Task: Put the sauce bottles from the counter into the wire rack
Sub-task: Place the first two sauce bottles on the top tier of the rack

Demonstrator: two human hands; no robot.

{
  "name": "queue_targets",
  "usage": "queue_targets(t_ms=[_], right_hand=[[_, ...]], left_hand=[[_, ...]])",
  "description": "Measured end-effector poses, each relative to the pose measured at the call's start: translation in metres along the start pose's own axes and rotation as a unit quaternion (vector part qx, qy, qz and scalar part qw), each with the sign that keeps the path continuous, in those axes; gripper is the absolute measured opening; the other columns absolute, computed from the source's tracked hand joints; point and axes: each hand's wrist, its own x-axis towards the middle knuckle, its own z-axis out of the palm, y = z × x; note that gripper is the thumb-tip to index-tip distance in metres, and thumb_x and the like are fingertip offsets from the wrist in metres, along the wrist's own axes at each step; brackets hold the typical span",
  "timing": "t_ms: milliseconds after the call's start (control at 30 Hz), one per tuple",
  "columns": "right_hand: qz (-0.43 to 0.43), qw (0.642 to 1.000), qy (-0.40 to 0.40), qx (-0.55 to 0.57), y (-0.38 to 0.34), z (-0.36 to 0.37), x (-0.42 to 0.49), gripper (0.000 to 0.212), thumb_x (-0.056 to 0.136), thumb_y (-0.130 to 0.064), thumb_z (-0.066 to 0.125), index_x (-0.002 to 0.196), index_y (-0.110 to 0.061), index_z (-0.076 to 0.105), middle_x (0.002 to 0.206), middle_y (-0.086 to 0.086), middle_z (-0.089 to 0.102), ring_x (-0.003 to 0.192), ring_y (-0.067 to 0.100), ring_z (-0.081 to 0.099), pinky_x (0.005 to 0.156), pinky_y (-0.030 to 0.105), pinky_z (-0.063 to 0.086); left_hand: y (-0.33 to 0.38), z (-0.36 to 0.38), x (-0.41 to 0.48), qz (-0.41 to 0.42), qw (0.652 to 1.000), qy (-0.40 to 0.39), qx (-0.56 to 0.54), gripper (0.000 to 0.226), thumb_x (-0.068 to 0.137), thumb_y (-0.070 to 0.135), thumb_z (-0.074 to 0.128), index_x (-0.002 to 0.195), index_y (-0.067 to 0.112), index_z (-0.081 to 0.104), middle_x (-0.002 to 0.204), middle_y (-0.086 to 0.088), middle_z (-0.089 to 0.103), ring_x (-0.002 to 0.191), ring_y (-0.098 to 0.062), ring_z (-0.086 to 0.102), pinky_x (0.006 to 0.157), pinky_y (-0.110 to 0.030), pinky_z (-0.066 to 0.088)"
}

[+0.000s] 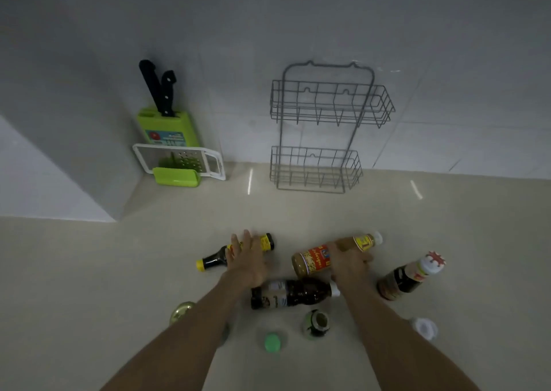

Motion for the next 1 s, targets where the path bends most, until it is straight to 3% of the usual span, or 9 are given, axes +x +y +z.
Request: queue_targets(t_ms=[100,200,400,500,567,667,833,1000], right_hand=[[0.063,0.993,0.000,0.095,0.007,0.009,0.025,0.079,0.085,-0.024,0.070,0.138,0.007,0.021,0.136,0.027,0.043,0.121,0.041,0.052,0.099,0.052,0.049],[0.106,0.984,-0.004,0.145,0.009,0.016,0.046,0.078,0.081,-0.024,0.076,0.138,0.000,0.030,0.131,0.022,0.050,0.114,0.038,0.058,0.091,0.055,0.053],[0.095,0.987,-0.017,0.131,0.021,0.020,0.060,0.064,0.080,-0.022,0.076,0.131,0.000,0.044,0.122,0.024,0.059,0.107,0.040,0.062,0.085,0.060,0.055],[0.050,0.993,0.009,0.107,0.022,0.019,0.058,0.049,0.079,-0.021,0.077,0.118,0.000,0.055,0.113,0.023,0.065,0.101,0.038,0.065,0.079,0.057,0.058],[0.013,0.996,0.028,0.079,0.017,0.016,0.054,0.054,0.075,-0.026,0.079,0.117,0.000,0.055,0.109,0.020,0.066,0.097,0.036,0.066,0.074,0.053,0.060],[-0.068,0.995,0.045,0.050,-0.002,0.011,0.048,0.060,0.069,-0.036,0.081,0.112,-0.005,0.055,0.105,0.014,0.067,0.094,0.032,0.066,0.081,0.053,0.057],[-0.198,0.977,0.044,0.070,-0.065,-0.002,0.042,0.060,0.061,-0.047,0.082,0.105,-0.017,0.055,0.095,0.003,0.067,0.090,0.027,0.068,0.079,0.052,0.058],[-0.337,0.931,0.025,0.141,-0.148,-0.016,0.025,0.041,0.058,-0.051,0.080,0.087,-0.036,0.054,0.089,-0.015,0.063,0.088,0.012,0.066,0.078,0.048,0.060]], left_hand=[[-0.001,0.008,0.002,0.001,1.000,-0.005,-0.007,0.078,0.094,0.028,0.043,0.149,0.014,-0.010,0.158,-0.005,-0.020,0.142,-0.036,-0.022,0.117,-0.051,-0.005],[0.000,0.010,0.002,0.001,1.000,-0.006,-0.011,0.080,0.093,0.029,0.045,0.149,0.014,-0.010,0.158,-0.004,-0.019,0.142,-0.037,-0.020,0.117,-0.053,-0.003],[-0.002,0.011,0.002,-0.004,1.000,0.000,-0.011,0.078,0.093,0.023,0.045,0.149,0.014,-0.009,0.158,-0.004,-0.019,0.143,-0.038,-0.019,0.118,-0.053,-0.001],[-0.001,0.012,0.002,-0.008,1.000,-0.002,-0.006,0.078,0.093,0.023,0.044,0.149,0.015,-0.010,0.158,-0.004,-0.019,0.143,-0.037,-0.019,0.118,-0.052,-0.001],[0.001,0.011,0.000,-0.012,1.000,-0.007,-0.011,0.077,0.093,0.022,0.044,0.149,0.015,-0.009,0.158,-0.004,-0.019,0.143,-0.037,-0.019,0.118,-0.052,-0.001],[0.005,0.008,-0.002,-0.013,1.000,-0.016,-0.008,0.076,0.093,0.022,0.043,0.149,0.013,-0.008,0.158,-0.007,-0.018,0.143,-0.037,-0.019,0.119,-0.051,-0.002],[0.016,-0.023,0.004,-0.009,1.000,-0.010,-0.003,0.073,0.096,0.026,0.038,0.149,0.011,-0.010,0.157,-0.009,-0.021,0.143,-0.034,-0.020,0.119,-0.048,-0.003],[0.038,-0.096,0.021,0.089,0.986,0.134,-0.044,0.073,0.094,0.021,0.043,0.149,0.008,-0.003,0.159,-0.009,-0.014,0.145,-0.031,-0.014,0.119,-0.048,0.001]])
